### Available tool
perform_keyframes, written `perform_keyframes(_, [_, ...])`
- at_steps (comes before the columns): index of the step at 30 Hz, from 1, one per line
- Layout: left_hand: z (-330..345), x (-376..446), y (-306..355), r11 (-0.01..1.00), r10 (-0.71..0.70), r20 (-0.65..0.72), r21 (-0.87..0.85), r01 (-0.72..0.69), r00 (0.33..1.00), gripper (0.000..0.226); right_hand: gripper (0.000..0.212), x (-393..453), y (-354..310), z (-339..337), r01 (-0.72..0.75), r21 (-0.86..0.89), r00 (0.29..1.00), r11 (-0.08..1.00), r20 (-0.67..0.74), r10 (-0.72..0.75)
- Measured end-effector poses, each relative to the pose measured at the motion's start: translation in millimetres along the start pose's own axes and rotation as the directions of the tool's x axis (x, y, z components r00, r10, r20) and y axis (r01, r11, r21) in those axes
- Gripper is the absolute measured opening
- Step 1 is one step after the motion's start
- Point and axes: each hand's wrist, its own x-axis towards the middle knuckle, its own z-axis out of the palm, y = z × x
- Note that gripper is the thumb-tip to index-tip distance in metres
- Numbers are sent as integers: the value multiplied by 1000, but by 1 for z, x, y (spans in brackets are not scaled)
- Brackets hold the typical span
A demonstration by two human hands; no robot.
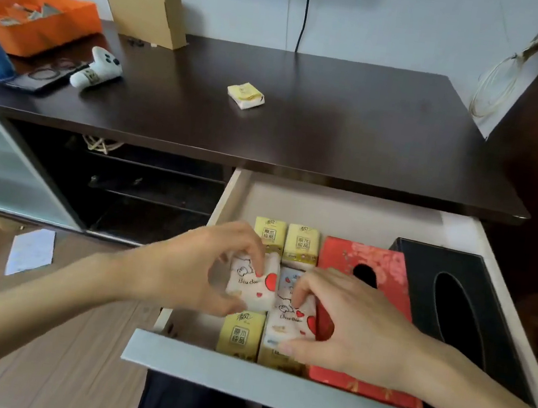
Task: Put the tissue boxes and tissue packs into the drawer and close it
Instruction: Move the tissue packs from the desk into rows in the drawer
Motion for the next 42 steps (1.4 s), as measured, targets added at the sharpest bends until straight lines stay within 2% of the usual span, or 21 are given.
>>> perform_keyframes(5, [28, -20, -8, 999, 38, 80, -36, -36, 996, 42, 48, -1, -2, 14, 47, -106, 999, 993, -9, -49])
perform_keyframes(9, [31, -16, -14, 997, 41, 112, -76, -32, 993, 39, 48, -1, 0, 20, 62, -122, 998, 991, 6, -61])
perform_keyframes(12, [26, -9, -19, 997, 74, 195, 16, -79, 978, 38, 41, -1, 0, 21, 76, -109, 997, 991, 24, -74])
perform_keyframes(17, [31, -2, -22, 911, 262, 283, 242, -333, 923, 29, 33, -1, 3, 28, 99, -169, 994, 981, 63, -90])
perform_keyframes(25, [38, -4, -27, 917, 247, 257, 249, -311, 934, 25, 32, 0, 11, 31, 124, -143, 992, 982, 8, -124])
perform_keyframes(27, [31, -1, -24, 918, 248, 196, 266, -295, 949, 24, 28, 6, 14, 21, 128, -116, 990, 985, -39, -133])
perform_keyframes(32, [-23, 36, -16, 968, 213, -117, 161, -193, 970, 19, 9, 60, 34, -33, 108, 8, 948, 994, -301, -101])
perform_keyframes(34, [-49, 63, -20, 980, 166, -243, 153, -131, 956, 15, 11, 93, 53, -56, 79, 12, 920, 997, -386, -68])
perform_keyframes(38, [-96, 125, -46, 987, -7, -452, 139, 78, 892, 21, 24, 152, 99, -87, -88, -38, 890, 995, -452, 61])
perform_keyframes(42, [-133, 189, -84, 939, -139, -541, 194, 283, 830, 39, 31, 183, 127, -79, -181, -26, 846, 983, -514, 142])
